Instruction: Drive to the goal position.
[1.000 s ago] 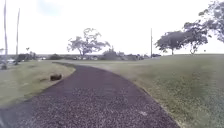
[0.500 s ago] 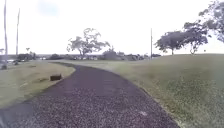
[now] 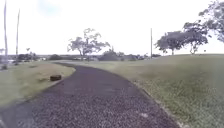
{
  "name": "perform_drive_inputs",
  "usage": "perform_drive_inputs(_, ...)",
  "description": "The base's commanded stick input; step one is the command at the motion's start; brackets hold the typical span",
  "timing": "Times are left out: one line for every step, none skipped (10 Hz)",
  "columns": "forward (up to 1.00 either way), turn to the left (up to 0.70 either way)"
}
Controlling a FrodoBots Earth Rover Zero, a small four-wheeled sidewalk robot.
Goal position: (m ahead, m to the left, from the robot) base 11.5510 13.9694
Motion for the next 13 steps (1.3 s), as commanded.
perform_drive_inputs(0.5, 0.0)
perform_drive_inputs(0.5, 0.0)
perform_drive_inputs(0.5, 0.0)
perform_drive_inputs(0.5, 0.0)
perform_drive_inputs(0.5, 0.0)
perform_drive_inputs(0.5, 0.0)
perform_drive_inputs(0.5, 0.0)
perform_drive_inputs(0.5, 0.0)
perform_drive_inputs(0.5, 0.0)
perform_drive_inputs(0.5, 0.0)
perform_drive_inputs(0.5, 0.0)
perform_drive_inputs(0.5, 0.0)
perform_drive_inputs(0.5, 0.0)
